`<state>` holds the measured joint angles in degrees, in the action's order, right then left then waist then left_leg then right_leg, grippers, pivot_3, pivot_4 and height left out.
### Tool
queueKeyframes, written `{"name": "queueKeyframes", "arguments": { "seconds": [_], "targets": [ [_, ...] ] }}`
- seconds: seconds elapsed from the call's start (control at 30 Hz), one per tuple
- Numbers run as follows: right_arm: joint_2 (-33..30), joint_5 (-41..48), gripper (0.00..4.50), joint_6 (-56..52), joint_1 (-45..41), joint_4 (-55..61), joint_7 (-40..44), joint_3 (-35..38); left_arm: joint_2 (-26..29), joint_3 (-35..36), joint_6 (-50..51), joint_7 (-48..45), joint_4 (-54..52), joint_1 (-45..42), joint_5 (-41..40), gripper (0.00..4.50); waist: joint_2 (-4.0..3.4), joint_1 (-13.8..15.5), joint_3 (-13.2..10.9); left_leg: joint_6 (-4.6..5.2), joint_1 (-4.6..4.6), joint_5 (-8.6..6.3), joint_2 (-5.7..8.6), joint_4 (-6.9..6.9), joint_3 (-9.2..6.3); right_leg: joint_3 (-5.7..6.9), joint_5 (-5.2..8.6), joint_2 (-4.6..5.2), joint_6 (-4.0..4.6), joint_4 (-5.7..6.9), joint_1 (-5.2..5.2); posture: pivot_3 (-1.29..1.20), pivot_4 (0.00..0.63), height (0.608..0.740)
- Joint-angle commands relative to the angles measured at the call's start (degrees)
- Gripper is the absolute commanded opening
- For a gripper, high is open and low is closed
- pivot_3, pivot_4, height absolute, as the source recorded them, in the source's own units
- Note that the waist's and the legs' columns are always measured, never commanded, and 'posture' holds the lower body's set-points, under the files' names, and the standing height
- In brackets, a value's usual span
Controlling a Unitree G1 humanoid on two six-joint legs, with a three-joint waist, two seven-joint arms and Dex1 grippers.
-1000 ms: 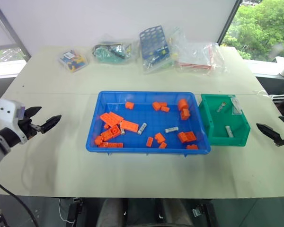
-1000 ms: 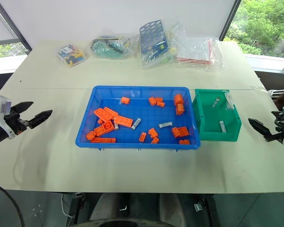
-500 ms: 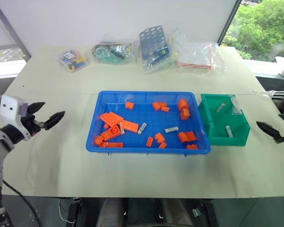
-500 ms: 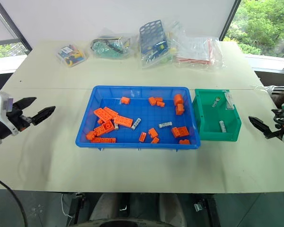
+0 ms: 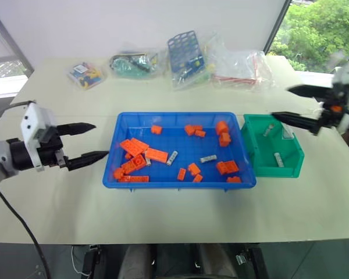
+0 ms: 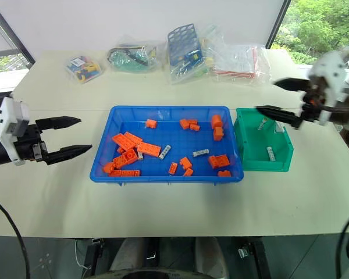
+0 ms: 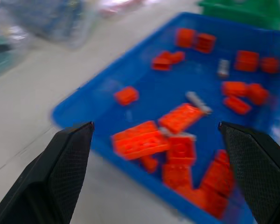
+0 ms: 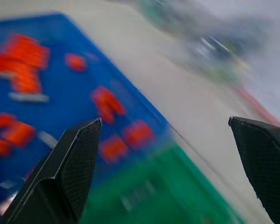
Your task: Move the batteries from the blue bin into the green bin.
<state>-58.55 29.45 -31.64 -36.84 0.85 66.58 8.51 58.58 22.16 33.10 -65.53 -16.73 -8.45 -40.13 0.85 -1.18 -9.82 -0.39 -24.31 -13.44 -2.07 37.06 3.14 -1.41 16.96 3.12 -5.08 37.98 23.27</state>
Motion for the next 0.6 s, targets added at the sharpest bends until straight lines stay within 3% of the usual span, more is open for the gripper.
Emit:
{"name": "queueKeyframes", "arguments": {
  "seconds": [0.03, 0.2, 0.4, 0.6],
  "targets": [
    [7.14, -2.32, 4.49, -4.89, -7.83, 3.83, -0.77, -11.77, 0.83, -1.39, -0.33, -2.46, -0.49, -1.66, -0.88, 4.5, 0.03, 0.06, 0.0, 0.0, -0.01, 0.0, 0.01, 0.02, 0.0, 0.0, 0.03, 0.05, 0.05, 0.0, -0.01, 0.0, 0.15, 0.739],
    [17.33, -8.56, 4.49, -5.31, -10.57, 2.53, -2.68, -23.72, 0.33, -4.49, -1.17, -3.22, -0.82, -4.2, 0.13, 4.5, 0.08, 0.71, -0.03, 0.0, -0.22, 0.0, 0.1, 0.03, -0.05, 0.09, -0.04, 0.09, -0.07, 0.01, 0.15, 0.0, 0.15, 0.739],
    [28.1, -12.61, 4.49, -8.22, -10.07, -0.65, -7.29, -30.82, -0.35, -7.71, -1.91, -3.4, -1.46, -5.87, 1.33, 4.5, 0.11, 0.39, -0.02, 0.02, -0.29, 0.0, 0.18, 0.13, 0.01, 0.08, -0.06, 0.13, -0.11, 0.03, 0.17, 0.0, 0.15, 0.739],
    [36.07, -16.59, 4.49, -7.01, -11.3, -8.04, -10.39, -33.32, -0.97, -8.85, -1.09, -2.71, -2.64, -6.51, 0.94, 4.5, 0.13, 0.21, -0.01, 0.02, -0.26, 0.01, 0.13, 0.11, -0.02, 0.08, -0.07, 0.02, -0.12, 0.12, 0.2, 0.0, 0.15, 0.739]
  ]
}}
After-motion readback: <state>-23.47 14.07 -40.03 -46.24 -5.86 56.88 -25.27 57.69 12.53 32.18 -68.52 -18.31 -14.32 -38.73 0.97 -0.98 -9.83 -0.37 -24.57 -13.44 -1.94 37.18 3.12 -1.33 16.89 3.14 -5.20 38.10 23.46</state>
